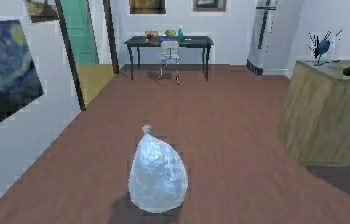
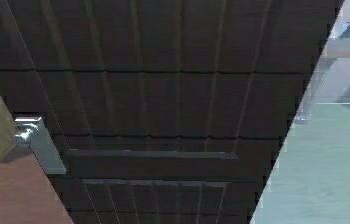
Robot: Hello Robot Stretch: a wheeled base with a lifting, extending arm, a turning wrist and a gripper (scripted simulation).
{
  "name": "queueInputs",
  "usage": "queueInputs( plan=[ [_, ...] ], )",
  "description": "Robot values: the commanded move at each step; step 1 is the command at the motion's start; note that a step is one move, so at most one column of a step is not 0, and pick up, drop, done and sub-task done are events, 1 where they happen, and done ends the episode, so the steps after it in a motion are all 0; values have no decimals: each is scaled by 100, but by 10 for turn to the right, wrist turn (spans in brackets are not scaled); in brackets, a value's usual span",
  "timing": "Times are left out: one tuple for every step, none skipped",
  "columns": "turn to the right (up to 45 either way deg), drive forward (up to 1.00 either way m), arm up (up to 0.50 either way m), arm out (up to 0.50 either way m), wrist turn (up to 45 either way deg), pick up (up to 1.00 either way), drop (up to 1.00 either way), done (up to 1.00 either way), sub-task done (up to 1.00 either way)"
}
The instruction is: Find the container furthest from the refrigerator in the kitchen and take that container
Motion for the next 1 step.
queueInputs(
  plan=[
    [0, 20, 0, 0, 0, 0, 0, 0, 0]
  ],
)
